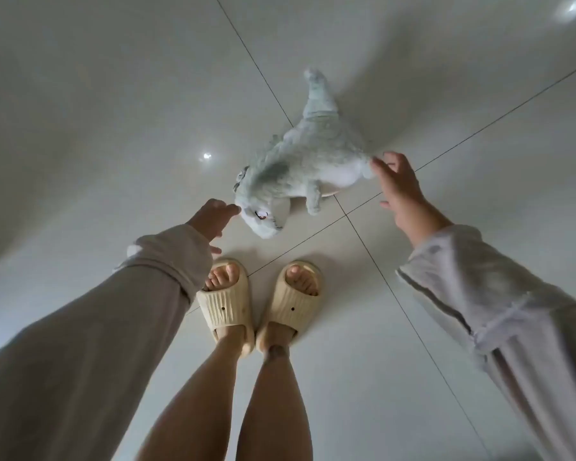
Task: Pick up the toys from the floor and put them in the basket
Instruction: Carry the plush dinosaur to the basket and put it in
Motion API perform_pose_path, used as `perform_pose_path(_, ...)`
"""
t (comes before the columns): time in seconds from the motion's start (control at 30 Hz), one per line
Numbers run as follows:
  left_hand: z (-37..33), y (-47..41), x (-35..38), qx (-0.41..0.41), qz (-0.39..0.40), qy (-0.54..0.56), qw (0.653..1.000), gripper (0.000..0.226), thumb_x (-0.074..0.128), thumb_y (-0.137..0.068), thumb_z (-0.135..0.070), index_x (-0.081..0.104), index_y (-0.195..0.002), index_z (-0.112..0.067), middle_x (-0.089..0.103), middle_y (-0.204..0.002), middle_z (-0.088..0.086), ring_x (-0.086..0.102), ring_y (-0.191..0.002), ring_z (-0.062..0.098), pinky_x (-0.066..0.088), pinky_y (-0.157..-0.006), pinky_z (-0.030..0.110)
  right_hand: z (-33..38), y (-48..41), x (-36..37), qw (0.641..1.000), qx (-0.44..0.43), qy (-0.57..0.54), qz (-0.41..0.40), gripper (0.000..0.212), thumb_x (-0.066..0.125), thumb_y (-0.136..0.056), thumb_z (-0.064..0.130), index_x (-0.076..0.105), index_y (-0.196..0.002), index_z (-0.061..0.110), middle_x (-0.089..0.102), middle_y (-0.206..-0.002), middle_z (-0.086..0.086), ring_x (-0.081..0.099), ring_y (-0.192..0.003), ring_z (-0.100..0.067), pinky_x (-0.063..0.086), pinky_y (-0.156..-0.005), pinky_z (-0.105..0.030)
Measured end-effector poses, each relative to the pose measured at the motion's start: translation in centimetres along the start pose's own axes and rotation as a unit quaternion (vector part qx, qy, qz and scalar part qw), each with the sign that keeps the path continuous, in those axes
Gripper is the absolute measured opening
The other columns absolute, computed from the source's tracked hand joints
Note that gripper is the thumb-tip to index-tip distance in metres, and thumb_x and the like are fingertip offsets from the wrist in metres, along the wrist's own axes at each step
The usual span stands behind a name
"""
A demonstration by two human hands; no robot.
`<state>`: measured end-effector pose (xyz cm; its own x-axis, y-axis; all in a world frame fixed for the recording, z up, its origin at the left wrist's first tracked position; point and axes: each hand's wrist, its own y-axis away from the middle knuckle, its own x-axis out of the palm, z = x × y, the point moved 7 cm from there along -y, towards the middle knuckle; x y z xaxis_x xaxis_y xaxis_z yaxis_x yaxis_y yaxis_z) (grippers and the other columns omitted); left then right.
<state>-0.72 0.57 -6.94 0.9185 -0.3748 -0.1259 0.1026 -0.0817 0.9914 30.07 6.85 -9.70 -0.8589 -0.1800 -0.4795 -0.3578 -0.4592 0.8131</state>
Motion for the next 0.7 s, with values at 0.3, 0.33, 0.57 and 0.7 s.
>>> perform_pose_path(0.3, -0.7, -5.1, 3.6, -0.028, 0.021, 0.294, 0.955, 0.056, 0.051, -0.087, -0.048, 0.046, -0.135, -0.021, 0.051, -0.129, 0.009, 0.052, -0.116, 0.034, 0.042, -0.105, 0.048, 0.1, -4.0, 4.0, 0.985, 0.023, -0.152, 0.076, 0.016, 0.053, -0.087, 0.043, 0.059, -0.09, 0.028, 0.058, -0.11, 0.003, 0.053, -0.097, -0.015, 0.046, -0.081, -0.034)
perform_pose_path(0.33, -0.4, -4.1, 3.6, -0.029, 0.012, 0.309, 0.951, 0.055, 0.052, -0.087, -0.046, 0.045, -0.136, -0.022, 0.05, -0.129, 0.008, 0.052, -0.113, 0.033, 0.042, -0.103, 0.044, -0.1, -3.1, 3.8, 0.98, 0.026, -0.181, 0.073, 0.016, 0.054, -0.087, 0.042, 0.058, -0.082, 0.028, 0.059, -0.101, 0.006, 0.056, -0.091, -0.012, 0.048, -0.075, -0.032)
perform_pose_path(0.57, 2.9, 9.4, -0.7, 0.097, -0.117, 0.245, 0.957, 0.045, 0.052, -0.092, -0.009, 0.044, -0.136, -0.002, 0.055, -0.102, 0.005, 0.056, -0.083, 0.013, 0.051, -0.061, 0.019, -2.4, 12.5, -0.6, 0.963, 0.037, -0.255, 0.072, 0.023, 0.056, -0.088, 0.041, 0.056, -0.075, 0.022, 0.057, -0.082, -0.001, 0.055, -0.074, -0.017, 0.043, -0.067, -0.029)
perform_pose_path(0.7, 4.4, 20.5, -3.1, 0.089, -0.095, 0.279, 0.951, 0.043, 0.056, -0.087, -0.003, 0.051, -0.13, -0.007, 0.058, -0.109, 0.015, 0.055, -0.101, 0.031, 0.049, -0.069, 0.031, -4.1, 26.0, -5.7, 0.954, 0.05, -0.283, 0.079, 0.017, 0.058, -0.089, 0.031, 0.058, -0.078, 0.018, 0.059, -0.071, -0.001, 0.06, -0.056, -0.006, 0.045, -0.048, -0.02)
